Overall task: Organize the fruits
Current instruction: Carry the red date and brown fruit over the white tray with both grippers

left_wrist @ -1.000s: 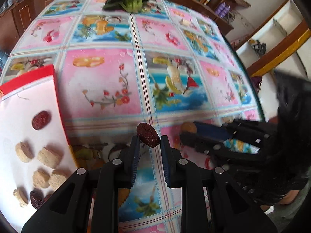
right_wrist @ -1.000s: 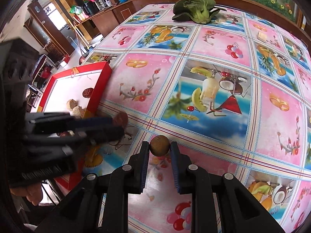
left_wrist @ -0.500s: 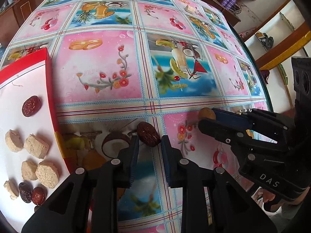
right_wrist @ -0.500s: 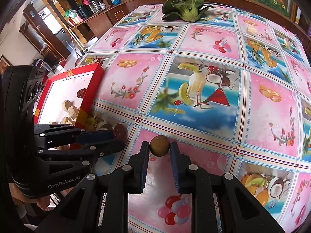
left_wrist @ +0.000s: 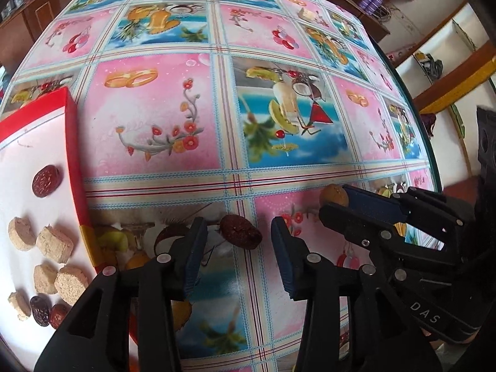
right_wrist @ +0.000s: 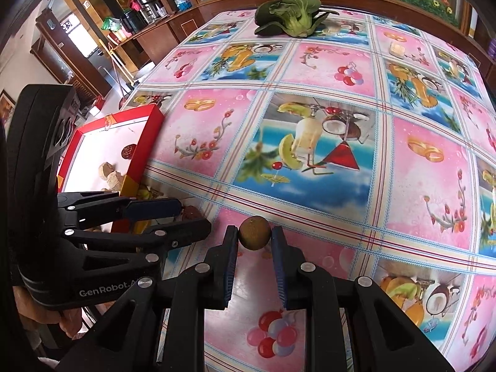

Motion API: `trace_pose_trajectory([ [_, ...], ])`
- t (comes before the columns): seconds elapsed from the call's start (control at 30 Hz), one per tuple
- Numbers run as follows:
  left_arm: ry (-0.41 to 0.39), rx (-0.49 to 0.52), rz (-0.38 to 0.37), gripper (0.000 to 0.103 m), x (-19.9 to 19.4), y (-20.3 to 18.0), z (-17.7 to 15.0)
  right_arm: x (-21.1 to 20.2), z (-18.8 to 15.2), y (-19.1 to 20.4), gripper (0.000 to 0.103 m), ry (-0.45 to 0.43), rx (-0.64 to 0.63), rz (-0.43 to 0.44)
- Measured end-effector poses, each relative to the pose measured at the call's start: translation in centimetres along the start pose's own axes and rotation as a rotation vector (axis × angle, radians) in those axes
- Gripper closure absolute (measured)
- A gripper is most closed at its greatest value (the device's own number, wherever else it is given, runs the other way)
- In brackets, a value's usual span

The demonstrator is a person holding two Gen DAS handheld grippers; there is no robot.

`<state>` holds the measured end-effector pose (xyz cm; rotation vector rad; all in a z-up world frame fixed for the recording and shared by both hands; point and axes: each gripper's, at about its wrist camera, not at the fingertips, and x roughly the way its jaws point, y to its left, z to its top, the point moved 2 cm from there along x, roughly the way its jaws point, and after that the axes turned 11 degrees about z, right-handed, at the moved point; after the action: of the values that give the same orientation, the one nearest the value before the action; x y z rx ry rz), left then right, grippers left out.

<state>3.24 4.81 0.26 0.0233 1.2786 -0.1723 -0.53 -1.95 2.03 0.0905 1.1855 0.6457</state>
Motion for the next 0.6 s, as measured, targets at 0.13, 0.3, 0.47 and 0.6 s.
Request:
trace_pose_trajectory([
  [0.13, -0.033, 0.082, 0.017, 0.079, 0.0, -1.4, -0.4, -0.2, -0.2, -0.4, 0.081, 0.003, 0.009, -0.008],
  [0.3, -0.050, 0.115, -0.003, 0.080, 0.0, -2.5, -0.7, -0.9, -0.2, -0.7, 0.081, -0.013, 0.015, -0.016],
  [0.47, -0.062, 0.082, -0.034, 0.080, -0.7, -1.9, -0.4, -0.9, -0.1, -0.9, 0.081, -0.016, 0.022, -0.017],
  [0.6, -0.071, 0.055, -0.046, 0.080, -1.1, -1.1, -0.4, -0.7, 0.1, -0.6, 0.081, -0.012, 0.016, -0.014],
])
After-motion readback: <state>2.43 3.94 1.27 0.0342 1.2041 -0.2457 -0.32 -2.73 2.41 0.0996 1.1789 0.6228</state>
